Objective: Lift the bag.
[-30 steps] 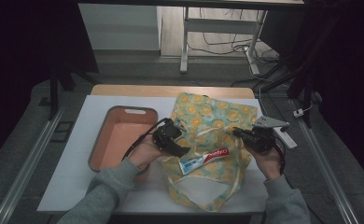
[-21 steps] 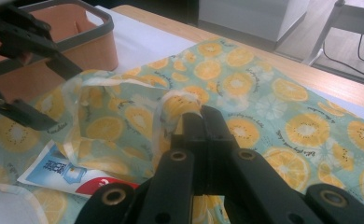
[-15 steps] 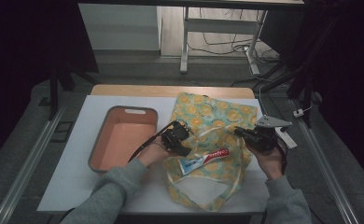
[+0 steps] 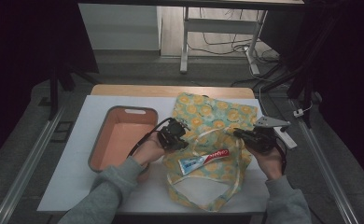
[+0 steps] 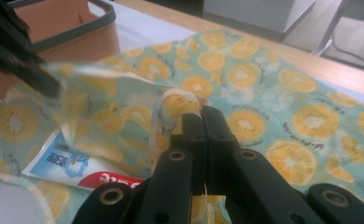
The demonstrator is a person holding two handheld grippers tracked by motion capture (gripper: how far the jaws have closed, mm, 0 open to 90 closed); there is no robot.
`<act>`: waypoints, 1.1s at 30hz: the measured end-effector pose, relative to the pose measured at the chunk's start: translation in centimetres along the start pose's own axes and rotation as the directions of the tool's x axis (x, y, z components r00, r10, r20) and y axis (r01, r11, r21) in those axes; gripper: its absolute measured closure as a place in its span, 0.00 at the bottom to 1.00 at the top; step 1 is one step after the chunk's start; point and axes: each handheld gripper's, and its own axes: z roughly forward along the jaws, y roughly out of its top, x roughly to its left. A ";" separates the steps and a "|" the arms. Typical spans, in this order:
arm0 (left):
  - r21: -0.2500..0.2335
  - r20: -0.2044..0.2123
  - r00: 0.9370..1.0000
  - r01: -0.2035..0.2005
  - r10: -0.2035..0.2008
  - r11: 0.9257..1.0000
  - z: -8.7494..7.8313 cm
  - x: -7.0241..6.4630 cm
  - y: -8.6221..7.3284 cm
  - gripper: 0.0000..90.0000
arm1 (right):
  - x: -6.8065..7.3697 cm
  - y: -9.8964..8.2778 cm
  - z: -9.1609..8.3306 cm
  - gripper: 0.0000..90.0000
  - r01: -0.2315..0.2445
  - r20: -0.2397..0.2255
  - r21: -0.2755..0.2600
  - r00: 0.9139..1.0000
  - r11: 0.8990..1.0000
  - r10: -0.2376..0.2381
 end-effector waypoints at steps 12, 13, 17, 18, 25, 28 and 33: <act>-0.135 0.079 0.997 0.034 -0.024 0.990 -3.9 1.4 -2.0 0.98 | 1.9 -0.3 -0.1 0.48 -0.005 -0.014 0.029 1.000 1.000 0.005; -0.140 0.082 0.996 0.038 -0.027 0.989 -4.0 1.5 -2.1 0.98 | 2.2 -0.3 -0.4 0.45 -0.008 -0.010 0.032 1.000 0.999 0.008; -0.160 0.099 0.994 0.056 -0.040 0.986 -4.6 2.2 -2.8 0.98 | 3.8 -1.1 -1.8 0.38 -0.024 -0.017 0.039 1.000 0.999 0.024; -0.164 0.107 0.993 0.061 -0.043 0.985 -4.7 2.4 -2.9 0.98 | 4.3 -1.5 -2.1 0.36 -0.020 -0.012 0.047 1.000 0.999 0.020; -0.173 0.117 0.992 0.067 -0.047 0.983 -5.1 2.5 -3.7 0.98 | 6.3 -5.7 -3.4 0.31 -0.034 -0.008 0.139 0.999 0.990 0.036; -0.176 0.113 0.993 0.065 -0.045 0.982 -5.1 2.4 -3.7 0.98 | 6.4 -6.9 -3.7 0.31 -0.045 -0.012 0.173 0.999 0.984 0.047; -0.176 0.108 0.993 0.072 -0.053 0.982 -4.9 2.6 -3.8 0.98 | 7.2 -7.5 -4.2 0.28 -0.021 -0.025 0.197 0.999 0.980 0.027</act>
